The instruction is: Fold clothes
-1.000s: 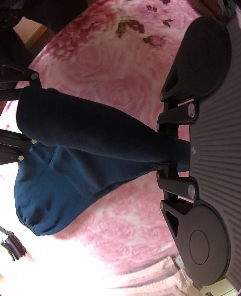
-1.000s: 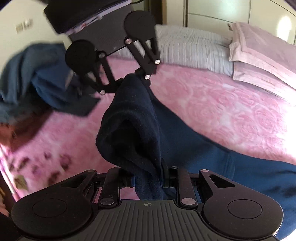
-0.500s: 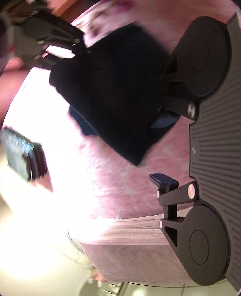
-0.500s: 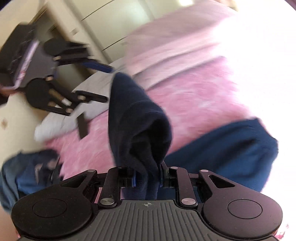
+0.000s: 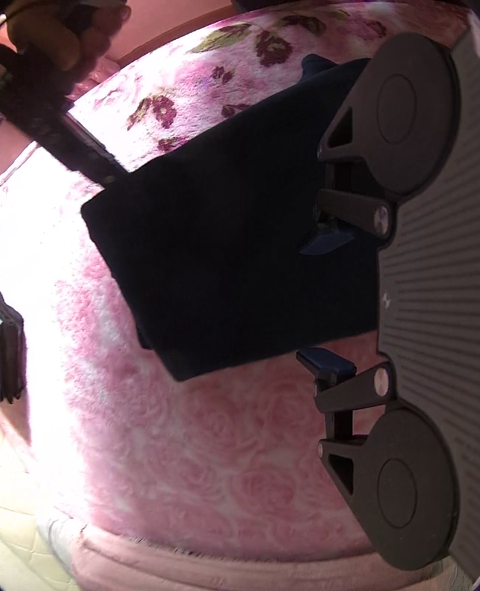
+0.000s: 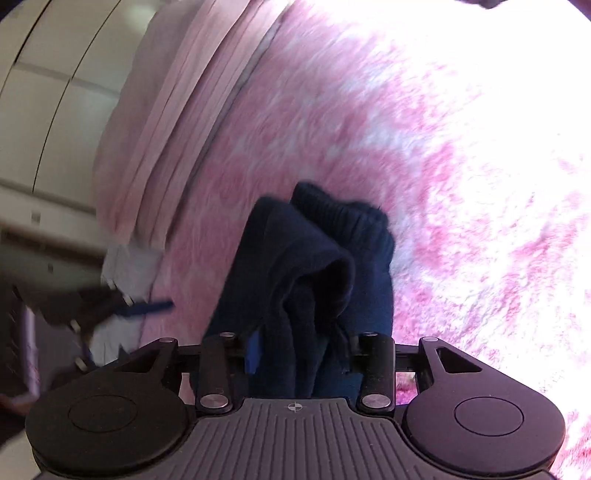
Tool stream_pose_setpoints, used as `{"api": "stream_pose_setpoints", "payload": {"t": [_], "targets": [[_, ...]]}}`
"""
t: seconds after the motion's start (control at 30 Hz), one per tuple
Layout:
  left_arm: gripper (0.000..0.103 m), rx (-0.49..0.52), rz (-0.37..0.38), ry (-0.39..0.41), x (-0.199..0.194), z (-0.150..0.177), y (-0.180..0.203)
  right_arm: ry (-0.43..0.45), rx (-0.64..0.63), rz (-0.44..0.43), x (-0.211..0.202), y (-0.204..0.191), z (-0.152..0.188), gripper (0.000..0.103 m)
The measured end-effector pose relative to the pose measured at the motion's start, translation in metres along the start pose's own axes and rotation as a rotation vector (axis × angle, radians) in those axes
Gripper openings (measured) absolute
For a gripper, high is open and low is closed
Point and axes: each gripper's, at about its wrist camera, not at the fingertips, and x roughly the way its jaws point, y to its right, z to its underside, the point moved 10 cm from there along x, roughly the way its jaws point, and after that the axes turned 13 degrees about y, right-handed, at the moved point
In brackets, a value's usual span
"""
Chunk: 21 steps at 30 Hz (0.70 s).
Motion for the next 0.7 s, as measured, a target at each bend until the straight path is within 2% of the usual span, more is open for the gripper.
{"api": "stream_pose_setpoints", "payload": {"t": [0.07,0.13,0.2,0.23,0.27,0.37,0.57,0.7], "targets": [[0.051,-0.014,0.01,-0.011,0.007,0.001,0.0,0.024,0.025,0.023,0.005,0.003,-0.008,0.042],[0.05,-0.013,0.007,-0.006,0.011,-0.002,-0.002,0.03,0.026,0.043,0.009,0.002,-0.014,0.025],[0.05,-0.012,0.001,0.005,0.013,-0.008,-0.004,0.022,0.006,0.059,0.012,-0.002,-0.019,0.021],[0.05,-0.019,0.001,0.011,0.014,-0.01,-0.005,0.028,-0.024,0.035,0.008,-0.011,-0.021,0.02],[0.05,-0.026,0.0,0.018,0.016,-0.013,-0.007,0.035,-0.051,0.013,0.004,-0.019,-0.024,0.019],[0.05,-0.047,-0.005,0.016,0.025,-0.013,-0.011,0.054,-0.043,0.026,0.0,-0.009,-0.022,0.019],[0.048,-0.111,0.001,0.018,0.047,-0.016,-0.015,0.024,0.052,0.02,-0.002,0.029,-0.017,0.02],[0.042,-0.172,-0.012,0.059,0.05,-0.03,-0.028,0.027,0.026,0.048,-0.023,0.03,-0.019,0.026]]}}
